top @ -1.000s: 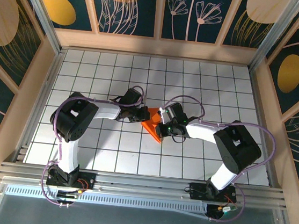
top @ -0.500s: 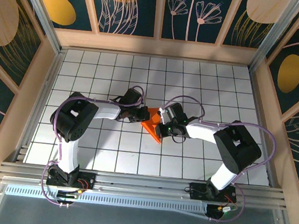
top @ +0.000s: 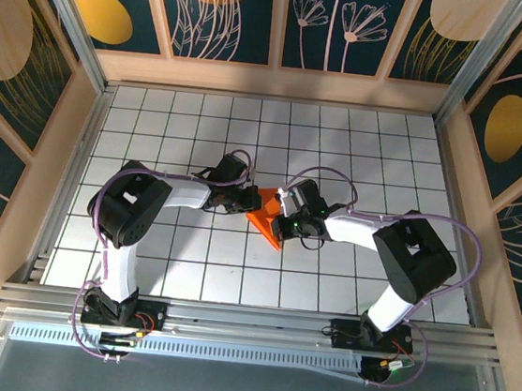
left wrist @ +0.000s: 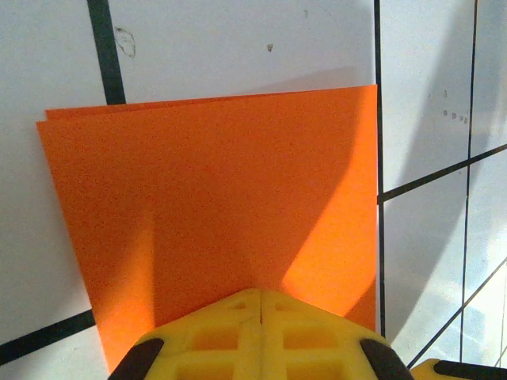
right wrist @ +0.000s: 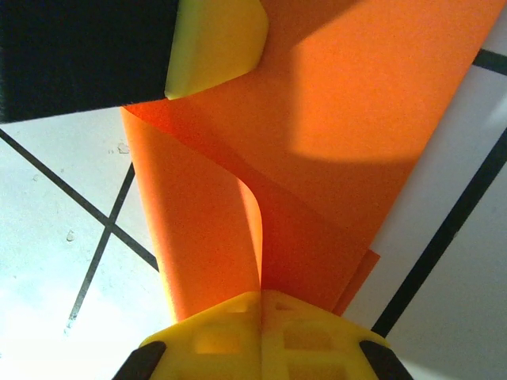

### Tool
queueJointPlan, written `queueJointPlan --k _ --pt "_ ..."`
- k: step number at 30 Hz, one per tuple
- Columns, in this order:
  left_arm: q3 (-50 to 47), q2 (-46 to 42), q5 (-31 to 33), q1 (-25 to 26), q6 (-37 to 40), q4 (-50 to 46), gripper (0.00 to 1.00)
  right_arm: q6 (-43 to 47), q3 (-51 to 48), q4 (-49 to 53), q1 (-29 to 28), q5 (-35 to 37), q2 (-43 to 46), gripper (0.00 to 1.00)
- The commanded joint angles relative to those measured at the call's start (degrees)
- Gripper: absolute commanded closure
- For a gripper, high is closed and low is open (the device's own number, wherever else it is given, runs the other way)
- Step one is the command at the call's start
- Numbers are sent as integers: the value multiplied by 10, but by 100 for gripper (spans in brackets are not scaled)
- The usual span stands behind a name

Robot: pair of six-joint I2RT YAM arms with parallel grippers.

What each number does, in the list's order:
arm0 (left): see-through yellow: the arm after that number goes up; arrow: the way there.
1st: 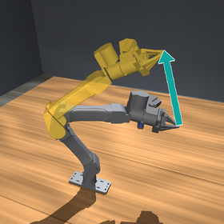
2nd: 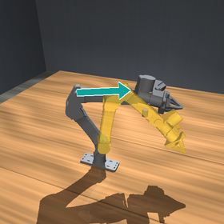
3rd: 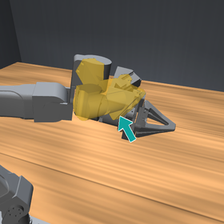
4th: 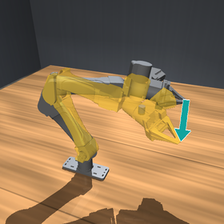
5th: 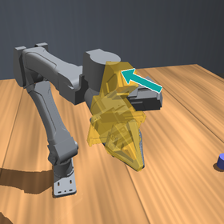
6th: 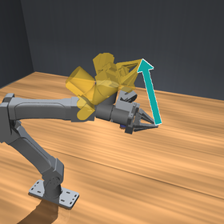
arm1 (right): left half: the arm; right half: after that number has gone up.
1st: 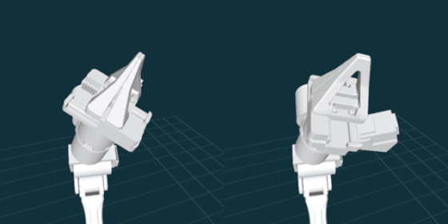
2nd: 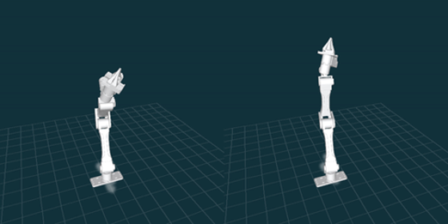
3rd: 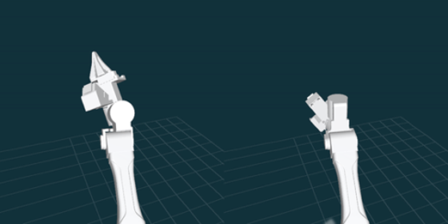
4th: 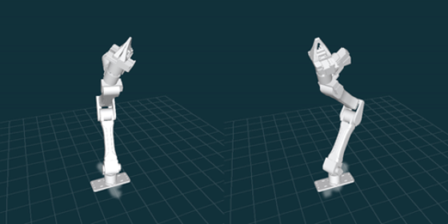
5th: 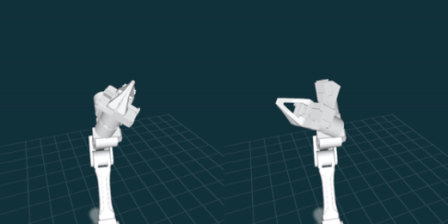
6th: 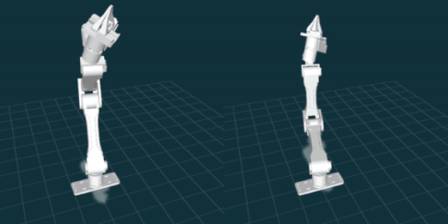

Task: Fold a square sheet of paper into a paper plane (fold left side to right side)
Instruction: Third fold the triangle at the center of the table.

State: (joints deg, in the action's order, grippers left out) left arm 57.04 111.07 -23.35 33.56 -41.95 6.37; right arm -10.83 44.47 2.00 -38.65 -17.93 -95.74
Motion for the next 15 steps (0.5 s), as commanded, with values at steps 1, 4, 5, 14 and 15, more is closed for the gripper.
queueJointPlan --k 1,4,5,14,15 --pt "-7 26 34 3 9 -43 97 12 -3 15 3 8 -14 100" --pt "3 16 36 2 11 -48 93 11 -7 22 3 7 -21 100" --pt "10 14 39 1 12 -55 92 10 -8 24 3 6 -24 100" --pt "15 -65 64 -25 22 -59 77 8 -6 32 3 0 -41 100" --pt "8 -82 72 -26 25 -56 77 7 -5 31 4 -1 -43 100"
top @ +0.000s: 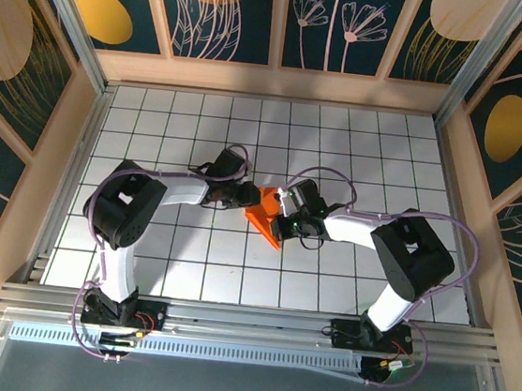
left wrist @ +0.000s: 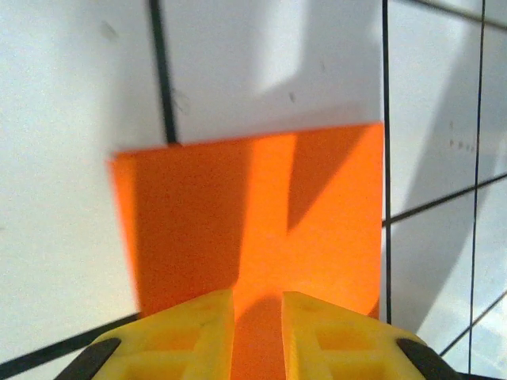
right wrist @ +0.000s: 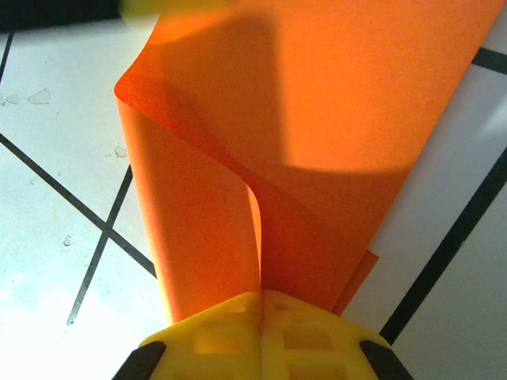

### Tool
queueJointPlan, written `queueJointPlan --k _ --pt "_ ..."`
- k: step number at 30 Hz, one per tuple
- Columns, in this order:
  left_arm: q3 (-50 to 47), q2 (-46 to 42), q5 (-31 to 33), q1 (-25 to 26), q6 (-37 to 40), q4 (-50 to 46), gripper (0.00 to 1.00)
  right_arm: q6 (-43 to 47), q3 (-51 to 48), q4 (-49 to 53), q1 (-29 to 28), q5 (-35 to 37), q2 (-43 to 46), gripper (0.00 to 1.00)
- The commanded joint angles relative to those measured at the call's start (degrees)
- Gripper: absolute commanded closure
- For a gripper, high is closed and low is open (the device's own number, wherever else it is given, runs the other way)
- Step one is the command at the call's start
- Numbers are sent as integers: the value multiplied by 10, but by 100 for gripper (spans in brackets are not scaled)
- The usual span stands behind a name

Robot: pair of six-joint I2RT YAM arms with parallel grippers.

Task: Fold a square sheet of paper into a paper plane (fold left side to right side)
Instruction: Third fold the triangle at the center of the table.

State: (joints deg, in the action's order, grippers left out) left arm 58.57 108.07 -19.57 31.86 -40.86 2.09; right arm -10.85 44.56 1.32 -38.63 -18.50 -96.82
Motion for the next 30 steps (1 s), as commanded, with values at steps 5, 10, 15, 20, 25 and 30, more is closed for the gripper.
queueJointPlan --k 5,10,15,20,25,30 --pt "-69 -121 12 -7 16 24 87 9 -1 40 4 2 -40 100" --pt "-135 -154 -51 16 -11 99 96 8 2 42 4 6 -45 100" --pt "-168 -145 -86 36 -55 165 97 9 3 44 4 7 -50 100" --pt "-160 -104 -96 45 -70 189 98 11 6 48 3 6 -54 100" --pt "-145 -61 -98 51 -72 193 98 12 9 48 3 7 -56 100" --pt "-145 -48 -100 54 -77 207 98 10 8 49 4 6 -59 100"
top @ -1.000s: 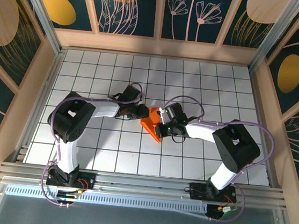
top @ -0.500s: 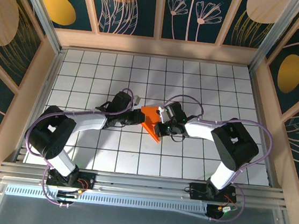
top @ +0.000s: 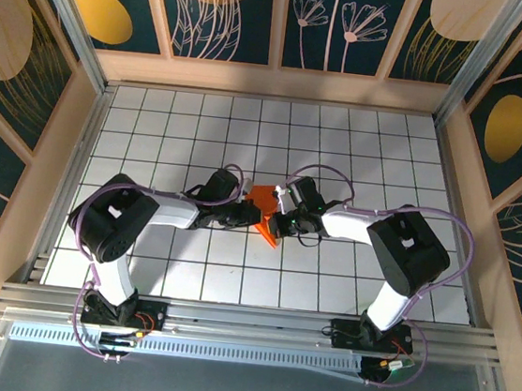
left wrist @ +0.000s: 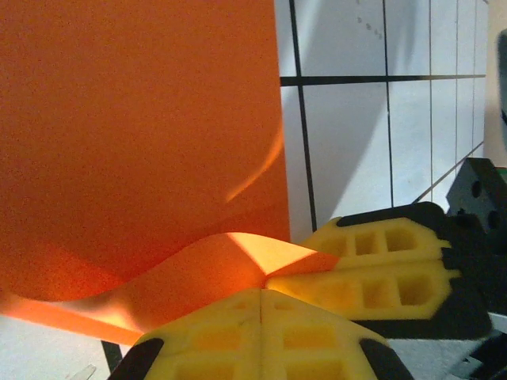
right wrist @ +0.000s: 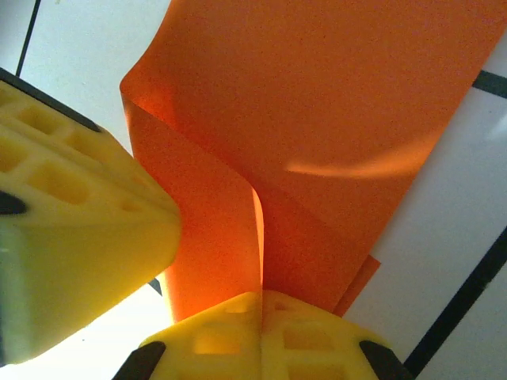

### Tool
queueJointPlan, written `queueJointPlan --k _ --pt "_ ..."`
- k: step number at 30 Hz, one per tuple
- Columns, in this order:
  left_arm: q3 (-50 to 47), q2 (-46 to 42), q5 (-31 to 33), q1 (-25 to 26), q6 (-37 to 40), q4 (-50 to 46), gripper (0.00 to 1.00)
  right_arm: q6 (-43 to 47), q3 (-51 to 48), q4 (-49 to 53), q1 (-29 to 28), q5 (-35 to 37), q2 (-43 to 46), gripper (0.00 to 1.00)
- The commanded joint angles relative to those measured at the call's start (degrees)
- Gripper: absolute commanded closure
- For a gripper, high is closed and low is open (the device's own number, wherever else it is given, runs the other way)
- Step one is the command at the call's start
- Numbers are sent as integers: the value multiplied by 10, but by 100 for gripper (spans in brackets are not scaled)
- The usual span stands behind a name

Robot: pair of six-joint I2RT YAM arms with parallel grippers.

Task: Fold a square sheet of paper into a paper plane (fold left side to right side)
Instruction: Third fold the triangle at the center of the table.

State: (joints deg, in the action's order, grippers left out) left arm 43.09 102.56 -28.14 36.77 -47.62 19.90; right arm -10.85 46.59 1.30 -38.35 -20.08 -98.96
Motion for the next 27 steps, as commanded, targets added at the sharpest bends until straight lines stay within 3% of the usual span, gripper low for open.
queueJointPlan --k 1,27 --pt "9 9 -15 5 -10 31 98 11 -13 48 0 22 -38 100" --pt "-13 14 13 5 -6 5 99 12 -14 50 0 28 -39 100"
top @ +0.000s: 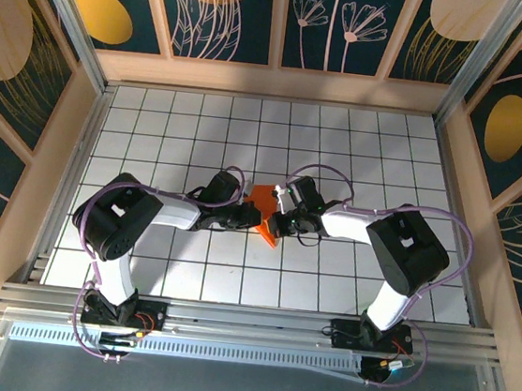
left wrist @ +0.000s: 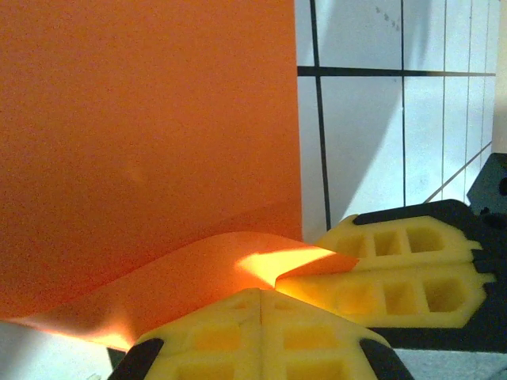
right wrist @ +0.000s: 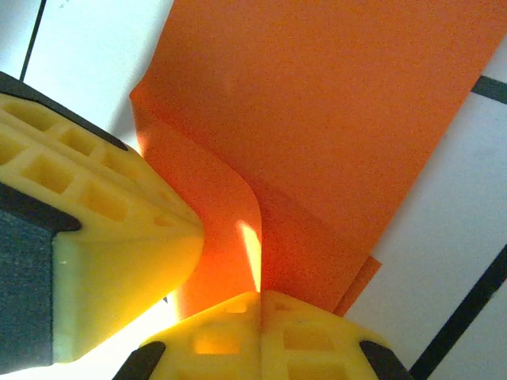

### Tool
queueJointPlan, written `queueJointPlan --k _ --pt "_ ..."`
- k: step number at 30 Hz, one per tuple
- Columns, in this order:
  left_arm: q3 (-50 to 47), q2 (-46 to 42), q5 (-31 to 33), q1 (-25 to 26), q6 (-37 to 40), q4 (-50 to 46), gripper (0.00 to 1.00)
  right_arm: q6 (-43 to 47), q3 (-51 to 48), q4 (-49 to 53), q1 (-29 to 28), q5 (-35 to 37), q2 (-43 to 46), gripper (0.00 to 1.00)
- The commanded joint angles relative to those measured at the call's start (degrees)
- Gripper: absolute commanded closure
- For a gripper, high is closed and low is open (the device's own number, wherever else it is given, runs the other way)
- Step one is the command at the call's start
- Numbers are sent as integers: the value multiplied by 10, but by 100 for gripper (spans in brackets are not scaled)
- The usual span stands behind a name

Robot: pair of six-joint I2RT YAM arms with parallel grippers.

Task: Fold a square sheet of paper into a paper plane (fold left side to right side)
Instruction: Third fold the triangle at the center of the table.

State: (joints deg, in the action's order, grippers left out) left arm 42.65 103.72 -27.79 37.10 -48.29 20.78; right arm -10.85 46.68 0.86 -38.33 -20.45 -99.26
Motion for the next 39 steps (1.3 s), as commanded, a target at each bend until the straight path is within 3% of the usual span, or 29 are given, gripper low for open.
queueJointPlan --k 1,23,36,39 --pt "-9 3 10 2 1 -3 99 11 -15 55 0 32 -36 100" --pt "-16 23 46 2 5 -36 100 3 -10 54 2 24 -17 100" --pt "-16 30 57 2 2 -50 100 -26 11 72 38 -5 63 63" --pt "-17 28 58 2 1 -51 100 -26 8 90 52 -23 86 58"
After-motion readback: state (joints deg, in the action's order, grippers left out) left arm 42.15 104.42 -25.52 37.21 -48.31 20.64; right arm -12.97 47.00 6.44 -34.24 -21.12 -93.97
